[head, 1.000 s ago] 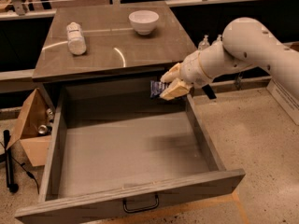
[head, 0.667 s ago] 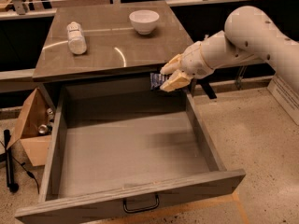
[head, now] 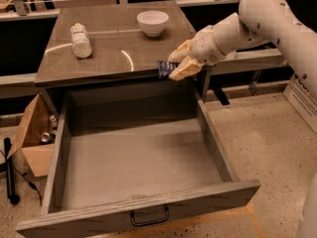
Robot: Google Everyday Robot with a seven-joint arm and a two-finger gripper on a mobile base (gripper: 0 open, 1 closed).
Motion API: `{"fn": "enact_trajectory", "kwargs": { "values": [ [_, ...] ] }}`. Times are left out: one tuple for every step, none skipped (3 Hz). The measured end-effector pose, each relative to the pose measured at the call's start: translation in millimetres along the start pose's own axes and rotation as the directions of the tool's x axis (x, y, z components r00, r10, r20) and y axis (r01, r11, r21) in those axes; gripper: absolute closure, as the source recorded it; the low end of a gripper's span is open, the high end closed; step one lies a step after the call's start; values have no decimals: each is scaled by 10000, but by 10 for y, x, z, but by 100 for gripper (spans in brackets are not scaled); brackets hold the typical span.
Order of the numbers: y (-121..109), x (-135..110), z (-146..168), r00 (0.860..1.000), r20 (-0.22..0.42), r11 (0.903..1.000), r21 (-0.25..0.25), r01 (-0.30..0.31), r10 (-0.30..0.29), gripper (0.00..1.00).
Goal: Pick rxbar blueberry from top drawer and place on counter
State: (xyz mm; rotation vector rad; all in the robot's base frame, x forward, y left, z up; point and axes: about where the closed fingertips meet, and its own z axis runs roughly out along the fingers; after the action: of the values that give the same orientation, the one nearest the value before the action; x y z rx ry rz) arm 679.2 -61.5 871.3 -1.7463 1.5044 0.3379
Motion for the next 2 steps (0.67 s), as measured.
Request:
{"fn": "enact_trajectory", "kwargs": {
  "values": [
    [-195, -103, -36, 9994, 67, 9994, 123, 334, -335, 100],
    [-381, -207, 16, 9974, 120, 9974, 120, 715, -716, 100]
  ]
}}
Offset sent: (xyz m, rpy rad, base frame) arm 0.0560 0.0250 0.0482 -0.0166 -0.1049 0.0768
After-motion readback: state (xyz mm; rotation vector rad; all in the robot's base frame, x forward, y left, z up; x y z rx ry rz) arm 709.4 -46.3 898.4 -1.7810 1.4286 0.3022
